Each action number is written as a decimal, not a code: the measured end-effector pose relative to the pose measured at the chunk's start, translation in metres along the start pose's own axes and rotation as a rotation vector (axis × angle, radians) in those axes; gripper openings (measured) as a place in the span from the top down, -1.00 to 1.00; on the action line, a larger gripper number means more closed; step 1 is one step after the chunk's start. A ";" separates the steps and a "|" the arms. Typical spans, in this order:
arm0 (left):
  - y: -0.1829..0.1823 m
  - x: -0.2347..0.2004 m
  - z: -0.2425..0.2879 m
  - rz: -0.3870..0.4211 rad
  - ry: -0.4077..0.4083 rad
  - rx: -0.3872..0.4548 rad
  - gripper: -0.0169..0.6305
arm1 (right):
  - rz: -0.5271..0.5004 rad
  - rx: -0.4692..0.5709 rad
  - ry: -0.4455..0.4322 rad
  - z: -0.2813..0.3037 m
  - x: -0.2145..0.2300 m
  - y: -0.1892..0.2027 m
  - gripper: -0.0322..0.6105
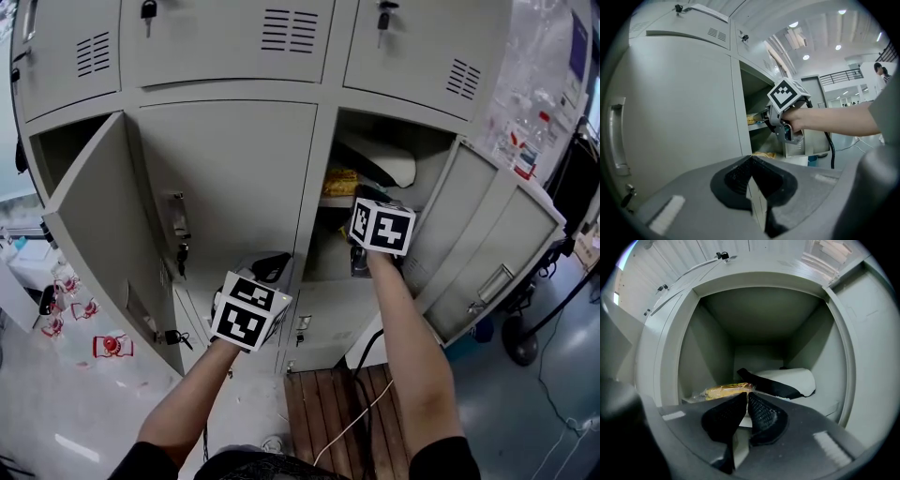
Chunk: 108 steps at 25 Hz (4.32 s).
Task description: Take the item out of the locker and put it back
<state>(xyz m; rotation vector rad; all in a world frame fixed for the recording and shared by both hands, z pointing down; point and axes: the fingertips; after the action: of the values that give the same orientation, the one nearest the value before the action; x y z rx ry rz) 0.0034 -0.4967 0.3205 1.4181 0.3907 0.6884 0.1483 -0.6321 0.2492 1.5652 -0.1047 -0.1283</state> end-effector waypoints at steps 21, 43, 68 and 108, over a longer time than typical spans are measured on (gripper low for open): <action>-0.006 0.001 0.005 -0.024 0.010 0.019 0.95 | 0.013 0.003 -0.043 -0.012 0.000 -0.001 0.66; -0.015 0.019 0.025 -0.059 0.105 0.061 0.95 | 0.031 0.088 -0.021 -0.085 0.003 -0.015 0.64; -0.011 0.094 0.039 -0.071 0.164 0.054 0.95 | -0.070 0.049 0.084 -0.219 0.052 0.042 0.74; 0.004 0.133 -0.061 -0.016 0.038 0.007 0.95 | 0.011 0.009 -0.006 -0.315 0.030 0.085 0.82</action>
<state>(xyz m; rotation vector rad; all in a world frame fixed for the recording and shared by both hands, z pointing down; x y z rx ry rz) 0.0643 -0.3643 0.3360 1.4092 0.4342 0.7019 0.2255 -0.3250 0.3331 1.5729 -0.1185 -0.1241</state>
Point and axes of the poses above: the fingertips, and each gripper's own axes: z forward along the fingers, x to its right, y out of its underside, and after that the axes turned 6 degrees about x, right-handed
